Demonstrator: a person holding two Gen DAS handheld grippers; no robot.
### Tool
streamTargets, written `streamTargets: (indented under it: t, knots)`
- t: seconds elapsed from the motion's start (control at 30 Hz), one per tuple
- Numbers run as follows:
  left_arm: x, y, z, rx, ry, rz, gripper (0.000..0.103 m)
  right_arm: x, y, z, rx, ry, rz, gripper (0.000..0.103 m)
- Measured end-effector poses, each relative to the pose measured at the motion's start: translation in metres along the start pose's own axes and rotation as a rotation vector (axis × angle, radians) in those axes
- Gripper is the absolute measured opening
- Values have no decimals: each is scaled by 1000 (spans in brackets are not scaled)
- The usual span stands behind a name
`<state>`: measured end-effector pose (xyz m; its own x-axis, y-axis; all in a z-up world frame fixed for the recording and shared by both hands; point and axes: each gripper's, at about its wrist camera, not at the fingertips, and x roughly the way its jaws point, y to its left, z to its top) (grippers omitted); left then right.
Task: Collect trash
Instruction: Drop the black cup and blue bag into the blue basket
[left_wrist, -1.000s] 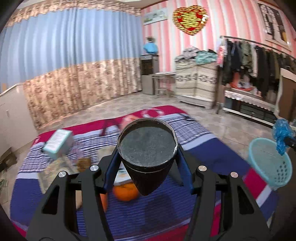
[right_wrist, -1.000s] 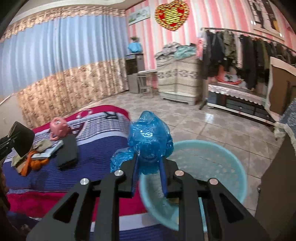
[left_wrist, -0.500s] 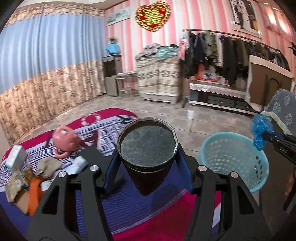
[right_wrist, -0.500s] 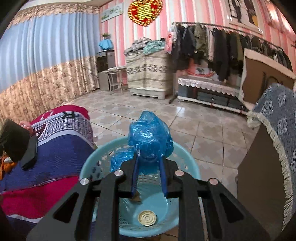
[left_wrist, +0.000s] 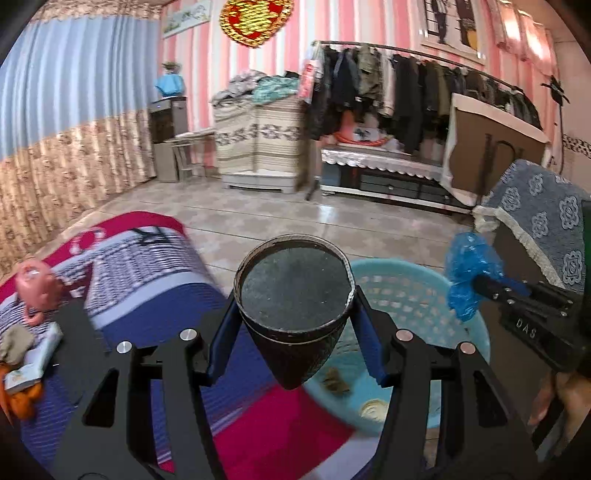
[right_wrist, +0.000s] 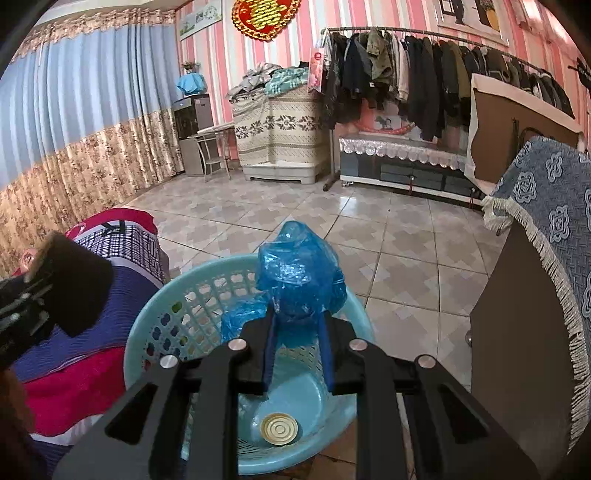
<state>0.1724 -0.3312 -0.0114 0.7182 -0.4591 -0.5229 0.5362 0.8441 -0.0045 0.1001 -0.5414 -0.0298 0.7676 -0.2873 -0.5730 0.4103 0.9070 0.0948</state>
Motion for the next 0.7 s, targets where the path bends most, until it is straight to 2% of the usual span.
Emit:
streamTargets:
  t: [0.1, 0.3, 0.47, 0.53, 0.6, 0.7]
  knots:
    - [23, -14, 0, 14, 37, -19, 57, 3, -5, -3, 9, 8, -5, 21]
    - [51, -39, 0, 74, 37, -23, 57, 8, -5, -4, 22, 16, -2, 21]
    - [70, -42, 2, 72, 67, -18, 57, 13, 1, -7, 26, 15, -14, 20]
    - [74, -38, 2, 65, 80, -24, 61, 11, 3, -6, 26, 4, -19, 20]
    - [74, -35, 0, 70, 80, -16, 72, 11, 3, -6, 24, -1, -19, 21]
    - [72, -32, 0, 82, 69, -6, 80, 13, 4, -7, 24, 9, -17, 21]
